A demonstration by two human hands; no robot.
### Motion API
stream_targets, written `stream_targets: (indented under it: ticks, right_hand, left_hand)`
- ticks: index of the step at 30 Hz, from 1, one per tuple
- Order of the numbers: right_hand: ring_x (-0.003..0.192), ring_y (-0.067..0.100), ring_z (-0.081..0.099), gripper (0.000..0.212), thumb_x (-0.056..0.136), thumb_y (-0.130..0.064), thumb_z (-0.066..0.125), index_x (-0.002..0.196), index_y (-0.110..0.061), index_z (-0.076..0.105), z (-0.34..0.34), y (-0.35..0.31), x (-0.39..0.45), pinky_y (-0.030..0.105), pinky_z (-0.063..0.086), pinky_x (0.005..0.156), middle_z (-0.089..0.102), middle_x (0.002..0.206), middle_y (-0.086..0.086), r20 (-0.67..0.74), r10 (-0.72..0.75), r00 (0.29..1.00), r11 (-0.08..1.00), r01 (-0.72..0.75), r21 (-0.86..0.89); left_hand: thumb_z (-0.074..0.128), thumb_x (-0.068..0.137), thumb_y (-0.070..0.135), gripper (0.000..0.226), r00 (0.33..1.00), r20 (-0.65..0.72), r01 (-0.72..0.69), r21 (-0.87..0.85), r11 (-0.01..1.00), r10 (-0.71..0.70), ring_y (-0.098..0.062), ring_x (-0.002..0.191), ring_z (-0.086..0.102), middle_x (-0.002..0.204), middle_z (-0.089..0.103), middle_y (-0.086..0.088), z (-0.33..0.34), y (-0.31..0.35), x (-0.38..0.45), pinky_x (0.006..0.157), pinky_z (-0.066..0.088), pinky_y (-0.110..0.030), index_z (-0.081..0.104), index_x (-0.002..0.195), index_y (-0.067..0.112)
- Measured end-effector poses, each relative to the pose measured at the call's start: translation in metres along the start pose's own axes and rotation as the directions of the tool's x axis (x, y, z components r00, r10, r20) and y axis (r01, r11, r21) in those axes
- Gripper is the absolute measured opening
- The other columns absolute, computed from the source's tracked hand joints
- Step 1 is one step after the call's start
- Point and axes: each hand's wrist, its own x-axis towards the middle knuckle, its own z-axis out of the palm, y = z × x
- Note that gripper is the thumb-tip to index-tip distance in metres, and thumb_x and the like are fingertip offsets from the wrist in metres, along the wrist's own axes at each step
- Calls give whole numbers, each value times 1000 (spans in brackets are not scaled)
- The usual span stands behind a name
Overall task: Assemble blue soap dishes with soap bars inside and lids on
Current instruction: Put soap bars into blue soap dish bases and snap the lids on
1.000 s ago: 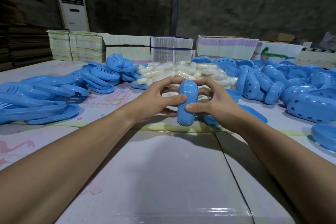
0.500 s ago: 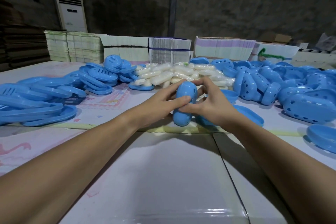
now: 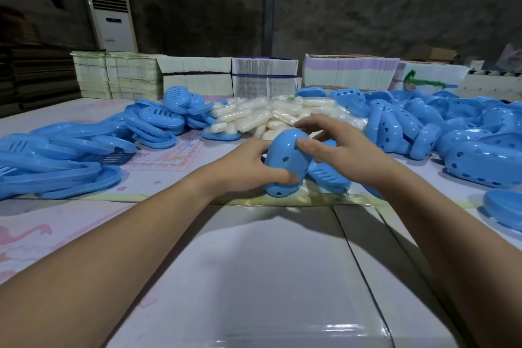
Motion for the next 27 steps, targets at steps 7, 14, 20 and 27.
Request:
stream_targets:
  ticks: [7, 14, 20, 27]
  right_hand:
    - [90, 7, 59, 22, 93, -30, 63, 111, -17, 64, 7, -2, 1, 25, 47, 84, 64, 97, -9, 38, -89, 995, 996, 88, 12]
    - [87, 15, 60, 20, 91, -34, 67, 102, -17, 64, 14, -1, 2, 38, 52, 77, 64, 90, -5, -81, -136, 987, 990, 131, -57]
    - [88, 13, 62, 30, 81, -42, 69, 101, -21, 65, 16, -2, 3, 40, 55, 79, 65, 90, -10, -119, -183, 976, 983, 182, -18]
    - [89, 7, 63, 29, 81, -42, 69, 105, -26, 67, 14, 3, 4, 27, 53, 78, 67, 92, -14, -67, -139, 988, 990, 140, 14]
  left_hand:
    - [81, 83, 21, 23, 997, -18, -69, 7, 998, 69, -2, 89, 69, 97, 76, 14, -1, -1, 0, 72, 54, -15, 71, 100, 33]
    - [86, 73, 39, 45, 993, -76, -79, 106, 991, 87, -8, 94, 68, 104, 72, 10, 4, -11, 2, 82, 58, -33, 65, 113, 31]
    - [87, 73, 36, 41, 985, -107, -122, 125, 985, 135, -4, 91, 67, 99, 72, 14, -4, -8, -1, 74, 55, -21, 65, 107, 40]
    - [88, 73, 25, 51, 986, -111, -119, 24, 993, 121, -12, 96, 70, 106, 73, 7, 1, -15, 3, 83, 60, -36, 67, 119, 25]
